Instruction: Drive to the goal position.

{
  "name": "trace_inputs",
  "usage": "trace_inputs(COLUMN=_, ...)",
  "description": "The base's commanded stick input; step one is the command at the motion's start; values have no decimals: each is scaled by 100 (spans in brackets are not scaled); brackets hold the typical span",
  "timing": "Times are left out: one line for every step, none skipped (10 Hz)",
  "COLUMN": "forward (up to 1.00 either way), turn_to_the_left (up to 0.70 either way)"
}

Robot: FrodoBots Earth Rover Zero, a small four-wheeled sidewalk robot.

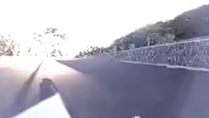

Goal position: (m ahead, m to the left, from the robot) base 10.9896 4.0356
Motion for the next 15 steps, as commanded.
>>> trace_inputs(forward=70, turn_to_the_left=0)
trace_inputs(forward=70, turn_to_the_left=0)
trace_inputs(forward=70, turn_to_the_left=0)
trace_inputs(forward=70, turn_to_the_left=0)
trace_inputs(forward=70, turn_to_the_left=0)
trace_inputs(forward=70, turn_to_the_left=0)
trace_inputs(forward=70, turn_to_the_left=0)
trace_inputs(forward=70, turn_to_the_left=0)
trace_inputs(forward=70, turn_to_the_left=0)
trace_inputs(forward=70, turn_to_the_left=0)
trace_inputs(forward=70, turn_to_the_left=0)
trace_inputs(forward=70, turn_to_the_left=0)
trace_inputs(forward=70, turn_to_the_left=0)
trace_inputs(forward=70, turn_to_the_left=0)
trace_inputs(forward=70, turn_to_the_left=0)
